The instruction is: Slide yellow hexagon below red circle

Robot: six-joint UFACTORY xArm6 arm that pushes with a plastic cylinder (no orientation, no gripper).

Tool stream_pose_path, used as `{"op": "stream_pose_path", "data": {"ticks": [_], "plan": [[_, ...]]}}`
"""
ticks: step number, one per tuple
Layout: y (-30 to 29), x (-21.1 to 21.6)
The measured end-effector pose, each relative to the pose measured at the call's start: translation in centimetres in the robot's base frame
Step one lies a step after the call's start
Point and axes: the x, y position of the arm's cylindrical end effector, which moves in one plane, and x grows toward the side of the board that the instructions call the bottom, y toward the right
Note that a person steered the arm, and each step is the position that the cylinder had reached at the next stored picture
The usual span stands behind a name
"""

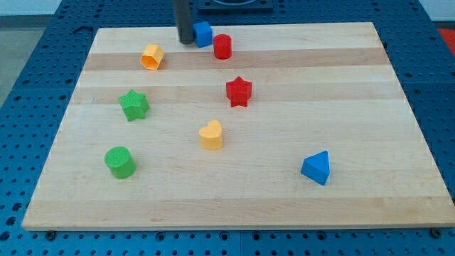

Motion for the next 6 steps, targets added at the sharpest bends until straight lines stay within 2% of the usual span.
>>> {"op": "stream_pose_path", "data": {"ticks": [2, 3, 4, 5, 6], "plan": [[-1.0, -0.9], [3.3, -0.9], [4.7, -2.2], [-1.1, -2.3], [-7.3, -0.4]]}}
